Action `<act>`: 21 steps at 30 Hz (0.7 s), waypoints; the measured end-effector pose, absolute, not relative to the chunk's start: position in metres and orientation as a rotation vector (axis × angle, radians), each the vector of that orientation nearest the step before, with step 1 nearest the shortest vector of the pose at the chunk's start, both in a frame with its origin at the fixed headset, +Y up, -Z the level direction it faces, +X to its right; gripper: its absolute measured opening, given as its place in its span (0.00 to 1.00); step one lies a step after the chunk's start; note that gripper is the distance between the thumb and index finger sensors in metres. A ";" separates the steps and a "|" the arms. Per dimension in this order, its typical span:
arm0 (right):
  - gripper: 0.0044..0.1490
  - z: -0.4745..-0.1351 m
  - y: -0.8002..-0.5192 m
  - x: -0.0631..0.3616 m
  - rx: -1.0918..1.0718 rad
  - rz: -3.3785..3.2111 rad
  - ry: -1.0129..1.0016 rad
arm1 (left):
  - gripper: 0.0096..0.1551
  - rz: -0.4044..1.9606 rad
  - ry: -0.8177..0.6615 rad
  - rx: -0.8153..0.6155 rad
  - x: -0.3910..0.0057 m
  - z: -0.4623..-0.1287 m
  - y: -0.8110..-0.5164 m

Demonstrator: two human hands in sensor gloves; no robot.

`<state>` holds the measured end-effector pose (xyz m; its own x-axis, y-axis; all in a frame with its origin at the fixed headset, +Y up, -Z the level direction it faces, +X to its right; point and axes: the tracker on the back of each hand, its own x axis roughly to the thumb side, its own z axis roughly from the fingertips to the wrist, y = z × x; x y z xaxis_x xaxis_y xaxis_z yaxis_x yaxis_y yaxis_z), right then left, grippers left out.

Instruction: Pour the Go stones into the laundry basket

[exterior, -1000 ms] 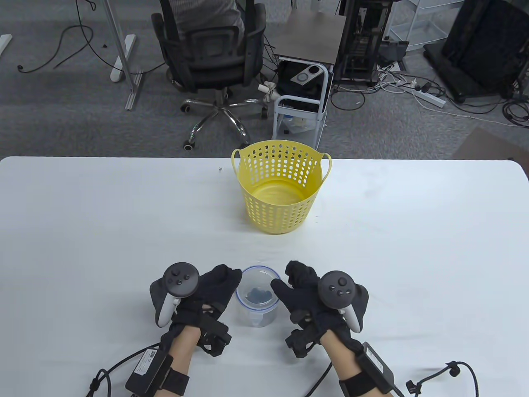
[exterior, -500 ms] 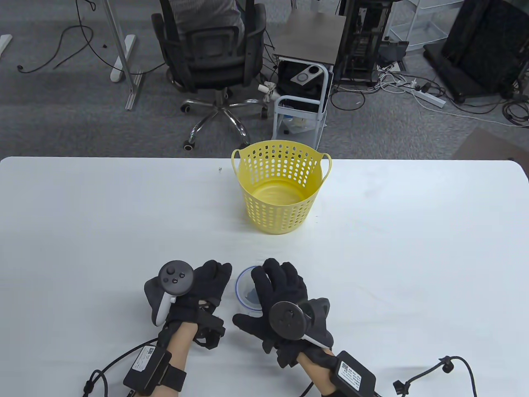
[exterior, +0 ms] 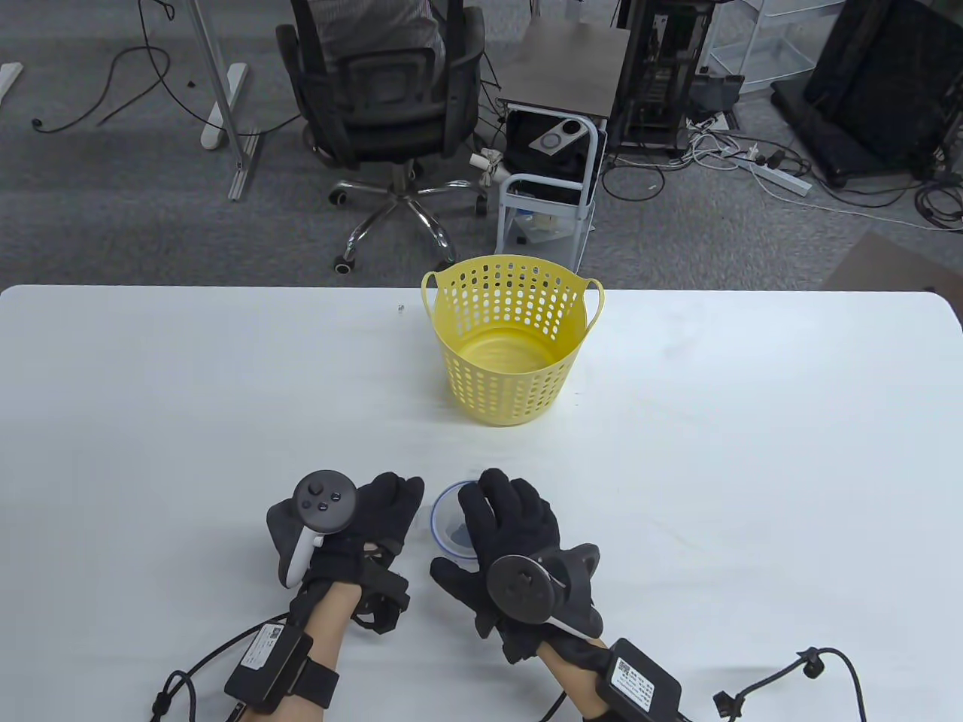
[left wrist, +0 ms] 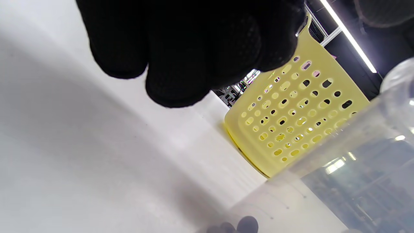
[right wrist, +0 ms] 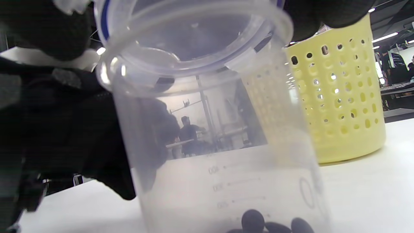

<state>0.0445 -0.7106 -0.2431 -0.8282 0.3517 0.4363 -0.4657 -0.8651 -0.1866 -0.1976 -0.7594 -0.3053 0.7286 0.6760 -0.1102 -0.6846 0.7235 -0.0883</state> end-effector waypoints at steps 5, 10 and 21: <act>0.61 -0.252 -0.703 0.075 0.430 2.535 -0.424 | 0.42 0.753 0.071 -0.126 -0.197 -0.305 -0.760; 0.60 -0.268 -0.702 0.113 0.288 2.559 -0.452 | 0.42 0.747 0.067 -0.125 -0.196 -0.305 -0.760; 0.58 -0.305 -0.751 0.168 -0.059 2.715 -0.149 | 0.42 0.747 0.052 -0.140 -0.195 -0.304 -0.761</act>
